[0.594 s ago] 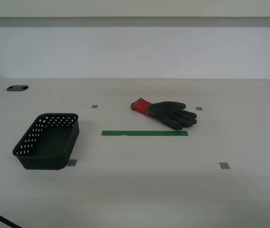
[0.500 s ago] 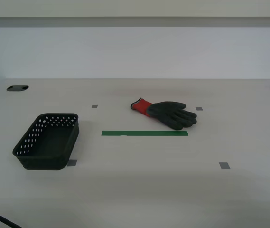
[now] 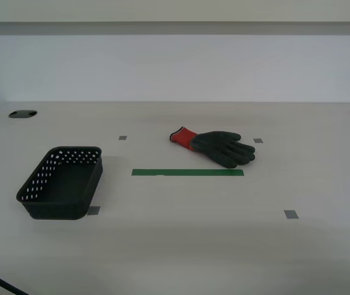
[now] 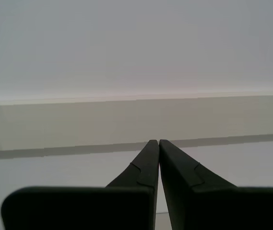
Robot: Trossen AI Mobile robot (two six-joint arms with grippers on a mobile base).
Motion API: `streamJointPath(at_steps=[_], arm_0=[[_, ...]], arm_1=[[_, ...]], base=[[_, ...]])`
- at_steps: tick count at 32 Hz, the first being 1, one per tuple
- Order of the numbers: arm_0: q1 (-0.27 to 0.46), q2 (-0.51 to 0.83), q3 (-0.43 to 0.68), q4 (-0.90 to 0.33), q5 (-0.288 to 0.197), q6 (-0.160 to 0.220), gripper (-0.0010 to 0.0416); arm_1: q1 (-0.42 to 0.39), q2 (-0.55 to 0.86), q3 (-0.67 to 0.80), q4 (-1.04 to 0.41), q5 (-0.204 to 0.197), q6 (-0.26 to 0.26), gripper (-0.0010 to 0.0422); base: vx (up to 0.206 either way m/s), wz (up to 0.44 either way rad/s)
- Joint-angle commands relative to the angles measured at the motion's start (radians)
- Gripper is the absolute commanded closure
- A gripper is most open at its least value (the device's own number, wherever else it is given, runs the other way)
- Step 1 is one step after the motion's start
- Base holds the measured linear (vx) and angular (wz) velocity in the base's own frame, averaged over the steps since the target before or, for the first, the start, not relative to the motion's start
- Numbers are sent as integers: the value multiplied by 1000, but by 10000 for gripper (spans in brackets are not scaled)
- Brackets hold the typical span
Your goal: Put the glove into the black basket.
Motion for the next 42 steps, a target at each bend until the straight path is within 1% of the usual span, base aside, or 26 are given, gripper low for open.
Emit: streamJointPath(at_steps=[1,5,8,13,17,20,21,23,28,30,31,32,33,37,39,42], arm_0=[[0,0,1,3,0,0,405],[0,0,1,3,0,0,405],[0,0,1,2,0,0,405],[0,0,1,2,0,0,405],[0,0,1,2,0,0,405],[0,0,1,2,0,0,405],[0,0,1,2,0,0,405],[0,0,1,2,0,0,405],[0,0,1,0,0,0,405],[0,0,1,1,0,0,405],[0,0,1,2,0,0,405],[0,0,1,-1,0,0,405],[0,0,1,0,0,0,405],[0,0,1,-5,0,0,405],[0,0,1,-7,0,0,405],[0,0,1,-7,0,0,405]], arm_1=[[-26,8,24,-27,26,16,412],[-84,17,83,-162,26,85,413],[-141,27,133,-264,26,117,413],[-234,63,203,-356,25,120,413],[-313,148,293,-447,25,120,413],[-365,236,373,-523,26,124,413],[-396,305,432,-570,26,135,413],[-437,387,507,-623,26,153,413],[-496,576,658,-696,27,180,413],[-523,690,757,-736,39,208,413],[-529,732,797,-750,52,212,413],[-534,798,856,-769,78,212,413],[-538,826,886,-782,84,212,413],[-553,993,1066,-858,87,211,413],[-554,1044,1120,-875,87,208,413],[-564,1146,1242,-931,87,199,413]], base=[[0,0],[0,0],[0,0],[0,0],[0,0],[0,0],[0,0],[0,0],[0,0],[0,0],[0,0],[0,0],[0,0],[0,0],[0,0],[0,0]])
